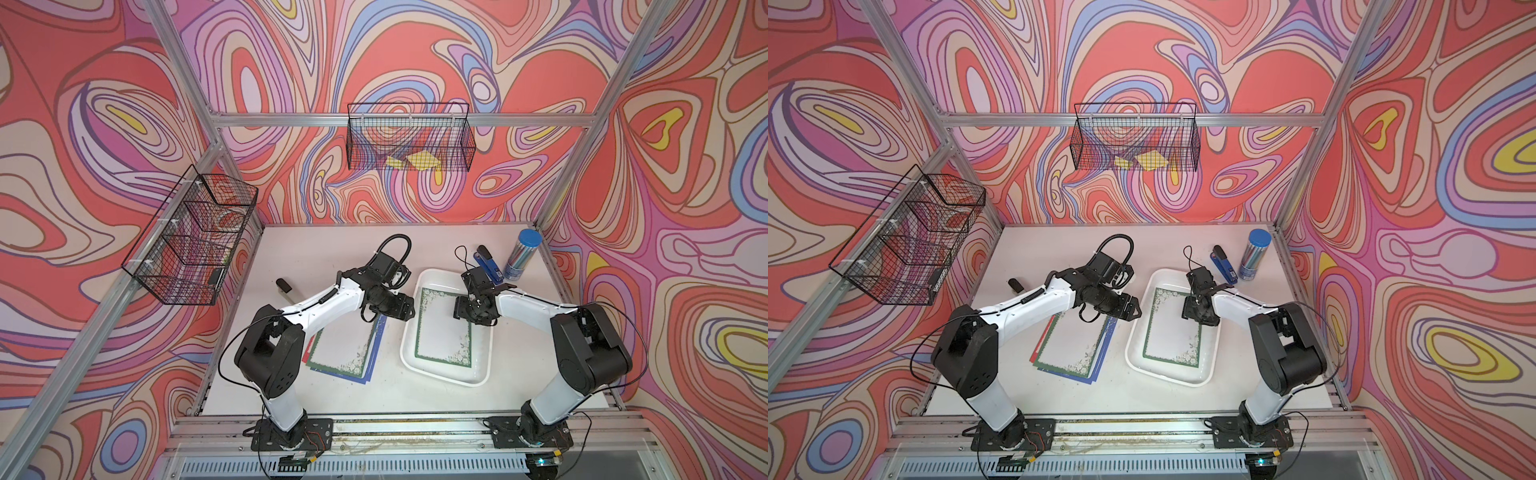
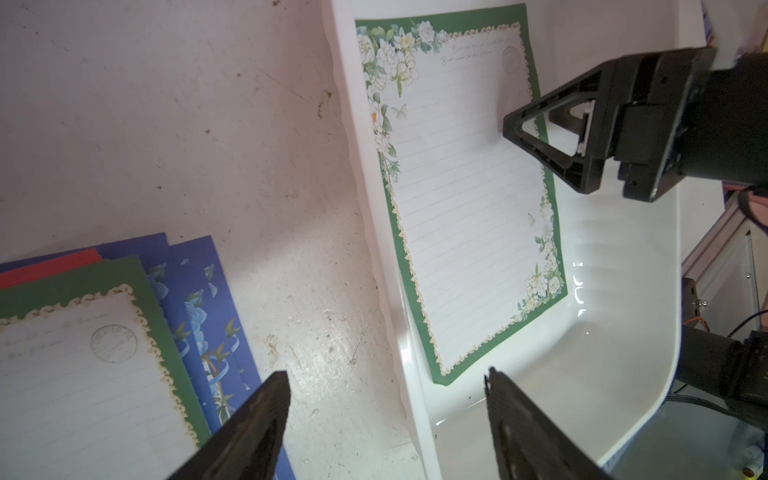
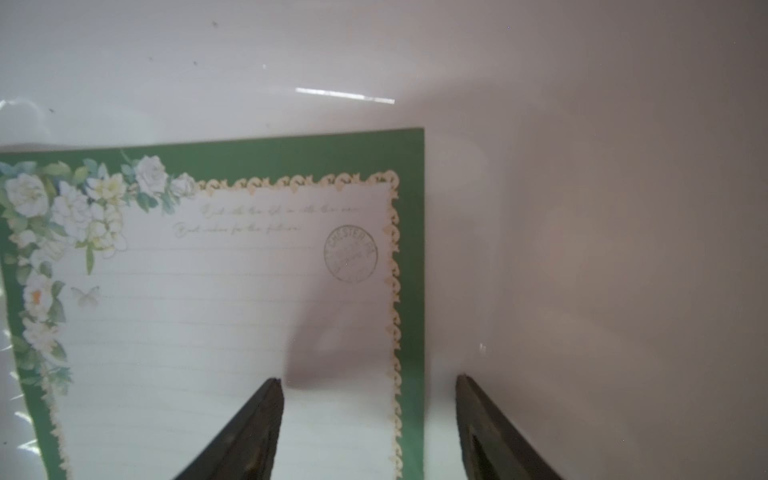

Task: Take out the stationery paper from the storage box
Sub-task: Adjust the storage box at the center of the board.

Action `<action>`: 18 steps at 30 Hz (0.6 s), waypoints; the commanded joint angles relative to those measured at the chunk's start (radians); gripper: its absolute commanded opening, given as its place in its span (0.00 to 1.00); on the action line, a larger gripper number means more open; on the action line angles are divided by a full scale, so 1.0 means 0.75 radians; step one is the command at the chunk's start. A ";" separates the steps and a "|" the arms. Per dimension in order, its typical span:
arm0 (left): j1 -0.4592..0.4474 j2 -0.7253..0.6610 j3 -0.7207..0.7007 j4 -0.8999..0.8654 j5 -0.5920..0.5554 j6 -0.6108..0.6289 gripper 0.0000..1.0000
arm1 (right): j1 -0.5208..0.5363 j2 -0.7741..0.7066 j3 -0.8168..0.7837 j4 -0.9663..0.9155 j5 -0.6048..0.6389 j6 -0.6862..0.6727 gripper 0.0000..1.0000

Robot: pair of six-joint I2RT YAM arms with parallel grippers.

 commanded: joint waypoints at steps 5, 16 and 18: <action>-0.008 0.022 0.034 -0.053 0.021 -0.033 0.76 | -0.008 0.091 -0.004 0.005 -0.019 0.039 0.69; -0.014 0.057 0.057 -0.040 0.038 -0.065 0.76 | -0.007 -0.049 -0.014 -0.022 -0.233 0.091 0.64; -0.018 0.066 0.061 -0.039 0.038 -0.069 0.76 | -0.007 -0.075 -0.015 -0.022 -0.283 0.098 0.62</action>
